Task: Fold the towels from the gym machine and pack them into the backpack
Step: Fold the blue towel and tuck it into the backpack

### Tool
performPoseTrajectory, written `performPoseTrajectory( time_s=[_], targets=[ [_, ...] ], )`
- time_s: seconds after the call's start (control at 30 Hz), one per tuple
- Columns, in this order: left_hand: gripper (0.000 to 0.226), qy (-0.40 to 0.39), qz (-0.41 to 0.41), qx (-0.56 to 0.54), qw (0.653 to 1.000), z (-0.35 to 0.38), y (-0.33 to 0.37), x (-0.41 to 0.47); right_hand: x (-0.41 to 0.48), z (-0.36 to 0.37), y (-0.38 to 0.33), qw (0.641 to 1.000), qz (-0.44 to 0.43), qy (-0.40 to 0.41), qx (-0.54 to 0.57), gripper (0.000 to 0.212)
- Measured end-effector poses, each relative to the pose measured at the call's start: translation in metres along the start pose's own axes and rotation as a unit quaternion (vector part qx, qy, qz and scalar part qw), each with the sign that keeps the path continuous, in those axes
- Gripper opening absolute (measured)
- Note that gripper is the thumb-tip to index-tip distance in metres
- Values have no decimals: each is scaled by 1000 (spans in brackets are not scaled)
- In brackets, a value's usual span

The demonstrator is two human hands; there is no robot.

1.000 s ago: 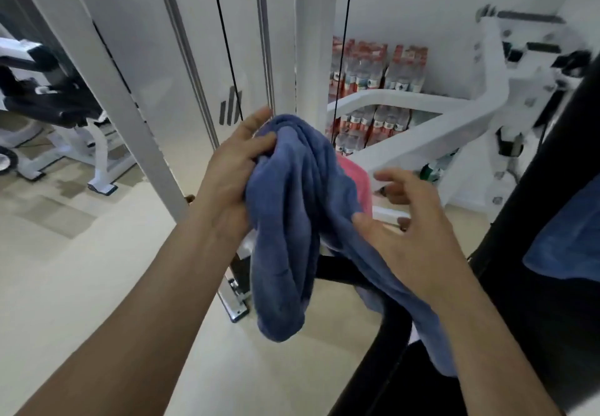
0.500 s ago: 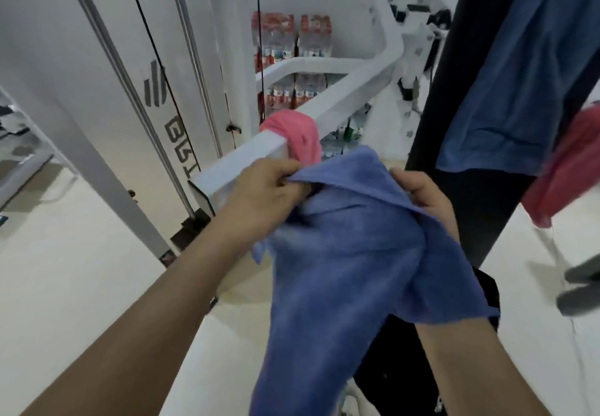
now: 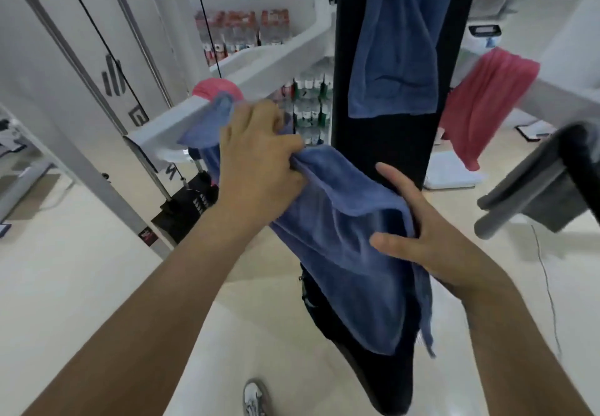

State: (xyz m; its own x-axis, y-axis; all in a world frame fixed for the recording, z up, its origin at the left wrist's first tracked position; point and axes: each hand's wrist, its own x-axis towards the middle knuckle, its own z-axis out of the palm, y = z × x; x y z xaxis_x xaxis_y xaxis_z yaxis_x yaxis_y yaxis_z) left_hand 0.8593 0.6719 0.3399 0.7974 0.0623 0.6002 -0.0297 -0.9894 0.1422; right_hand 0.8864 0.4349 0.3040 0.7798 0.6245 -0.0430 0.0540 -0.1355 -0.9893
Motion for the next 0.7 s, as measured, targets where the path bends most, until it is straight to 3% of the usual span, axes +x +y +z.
performPoseTrajectory(
  time_s=[0.07,0.17,0.23,0.33,0.47,0.53,0.6,0.67,0.7],
  targets=[
    [19,18,65,-24,997,-5,52,-12,-25,-2,10,987,2,64,-149,88],
    [18,-41,160,-114,980,-3,108,-33,-49,8,15,965,-116,178,-151,45],
    [21,-128,110,-233,958,-7,126,-40,-59,4,20,955,-136,211,-159,28],
    [18,-189,-74,-379,903,-19,135,-50,-87,-12,34,935,-97,234,-247,25],
    [14,-230,-194,-416,858,-30,127,-71,-126,-42,40,901,-16,258,-349,19],
    [16,-294,-234,-440,815,-30,111,-89,-146,-54,37,891,28,243,-382,20],
    [35,-374,-256,-468,759,-28,93,-111,-161,-62,31,906,82,252,-331,23],
    [60,-474,-222,-445,727,-21,78,-141,-172,-58,26,929,129,265,-225,20],
    [58,-515,-198,-422,719,-20,74,-158,-176,-53,23,936,147,271,-170,22]
  ],
)
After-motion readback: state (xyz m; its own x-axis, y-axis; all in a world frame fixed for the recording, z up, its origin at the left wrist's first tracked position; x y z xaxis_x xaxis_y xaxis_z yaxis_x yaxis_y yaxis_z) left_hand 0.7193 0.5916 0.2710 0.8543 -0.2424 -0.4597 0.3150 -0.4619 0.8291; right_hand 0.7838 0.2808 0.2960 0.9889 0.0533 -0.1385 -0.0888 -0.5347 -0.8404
